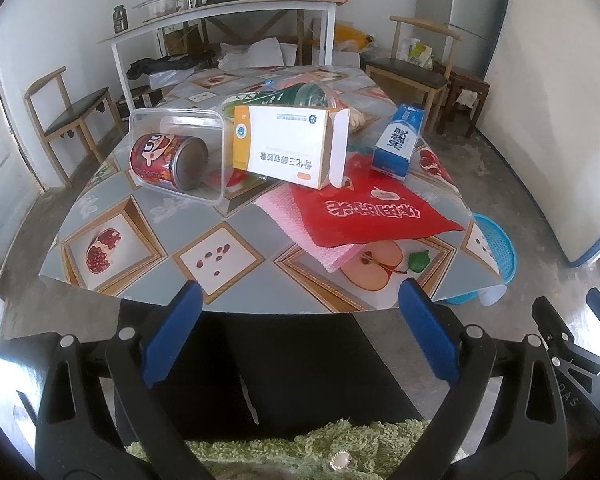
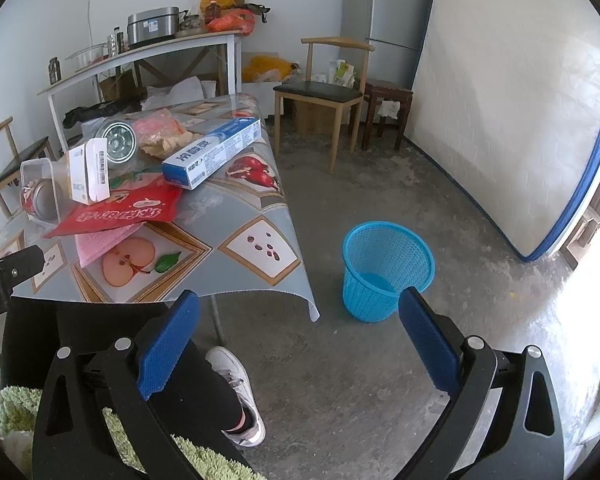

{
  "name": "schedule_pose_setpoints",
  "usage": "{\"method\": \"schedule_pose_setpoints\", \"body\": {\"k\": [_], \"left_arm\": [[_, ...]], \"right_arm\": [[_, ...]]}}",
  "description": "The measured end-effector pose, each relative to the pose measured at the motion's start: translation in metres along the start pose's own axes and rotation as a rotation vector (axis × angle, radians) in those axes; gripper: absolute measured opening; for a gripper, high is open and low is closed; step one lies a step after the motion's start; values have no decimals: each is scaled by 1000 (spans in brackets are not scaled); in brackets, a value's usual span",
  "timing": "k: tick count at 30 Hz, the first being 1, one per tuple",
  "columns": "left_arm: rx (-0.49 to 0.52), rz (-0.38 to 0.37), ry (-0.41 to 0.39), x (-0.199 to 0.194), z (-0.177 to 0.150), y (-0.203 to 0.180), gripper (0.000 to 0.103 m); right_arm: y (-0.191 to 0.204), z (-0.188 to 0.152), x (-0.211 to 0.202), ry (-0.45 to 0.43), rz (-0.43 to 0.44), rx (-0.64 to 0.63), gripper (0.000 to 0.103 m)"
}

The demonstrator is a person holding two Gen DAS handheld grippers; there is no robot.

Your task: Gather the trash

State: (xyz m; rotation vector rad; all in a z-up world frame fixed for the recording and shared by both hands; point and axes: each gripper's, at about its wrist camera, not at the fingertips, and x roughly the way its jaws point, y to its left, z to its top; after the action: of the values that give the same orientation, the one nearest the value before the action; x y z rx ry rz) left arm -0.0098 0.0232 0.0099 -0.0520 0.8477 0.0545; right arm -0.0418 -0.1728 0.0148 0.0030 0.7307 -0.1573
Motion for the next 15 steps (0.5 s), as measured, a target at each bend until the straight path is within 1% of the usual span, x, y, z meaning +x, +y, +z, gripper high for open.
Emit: {"method": "schedule_pose_setpoints", "body": {"k": [15], "left_arm": [[-5, 18, 4, 0, -1, 5, 94]], "right_arm": [[2, -4, 2, 12, 17, 6, 97]]}}
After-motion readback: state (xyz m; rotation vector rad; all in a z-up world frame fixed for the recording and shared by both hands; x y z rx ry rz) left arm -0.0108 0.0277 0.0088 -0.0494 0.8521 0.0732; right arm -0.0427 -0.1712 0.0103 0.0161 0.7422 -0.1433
